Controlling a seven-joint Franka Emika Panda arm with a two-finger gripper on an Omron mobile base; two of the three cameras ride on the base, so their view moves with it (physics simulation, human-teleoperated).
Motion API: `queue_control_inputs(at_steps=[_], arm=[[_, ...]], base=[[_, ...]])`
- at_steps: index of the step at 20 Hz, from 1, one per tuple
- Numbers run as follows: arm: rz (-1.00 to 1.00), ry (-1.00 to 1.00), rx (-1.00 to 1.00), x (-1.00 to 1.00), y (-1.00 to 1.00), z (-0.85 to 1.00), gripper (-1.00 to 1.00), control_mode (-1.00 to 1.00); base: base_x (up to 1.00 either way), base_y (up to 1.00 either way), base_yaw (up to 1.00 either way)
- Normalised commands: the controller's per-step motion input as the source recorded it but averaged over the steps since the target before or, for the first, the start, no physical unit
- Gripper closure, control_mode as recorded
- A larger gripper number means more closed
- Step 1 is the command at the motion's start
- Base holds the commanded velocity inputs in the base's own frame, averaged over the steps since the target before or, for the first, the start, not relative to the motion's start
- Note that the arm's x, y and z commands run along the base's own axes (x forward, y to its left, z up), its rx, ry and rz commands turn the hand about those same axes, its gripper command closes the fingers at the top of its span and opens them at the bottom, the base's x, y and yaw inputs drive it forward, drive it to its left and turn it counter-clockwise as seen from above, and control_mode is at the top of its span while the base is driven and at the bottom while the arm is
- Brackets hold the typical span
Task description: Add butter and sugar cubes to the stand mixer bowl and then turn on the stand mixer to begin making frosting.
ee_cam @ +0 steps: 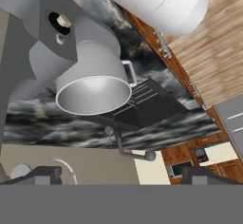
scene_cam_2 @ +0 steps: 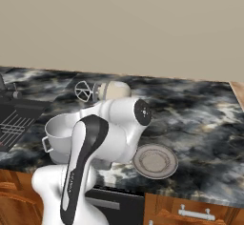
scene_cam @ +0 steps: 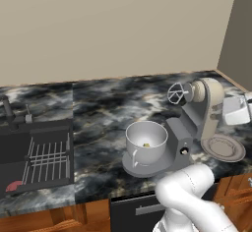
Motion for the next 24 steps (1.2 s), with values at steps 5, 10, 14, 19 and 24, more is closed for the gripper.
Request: queue_control_inputs(at_steps=[5,10,14,19,24], arm=[[0.00,-0.22,-0.07,-0.32,-0.03,0.00,-1.00,-1.00],[0.00,-0.08,-0.03,-0.01,-0.45,-0.02,-1.00,-1.00],[0.02,0.00,-0.01,0.00,-0.87,-0.21,-1.00,-1.00],[0.01,0.04,0.00,0.20,-0.66,-0.05,-1.00,-1.00],[0.12,-0.04,0.00,0.73,-0.63,-0.08,-1.00,-1.00]], base=[[0.00,0.00,0.00],[0.00,0.00,0.00],[0.00,0.00,0.00],[0.00,0.00,0.00],[0.00,0.00,0.00]])
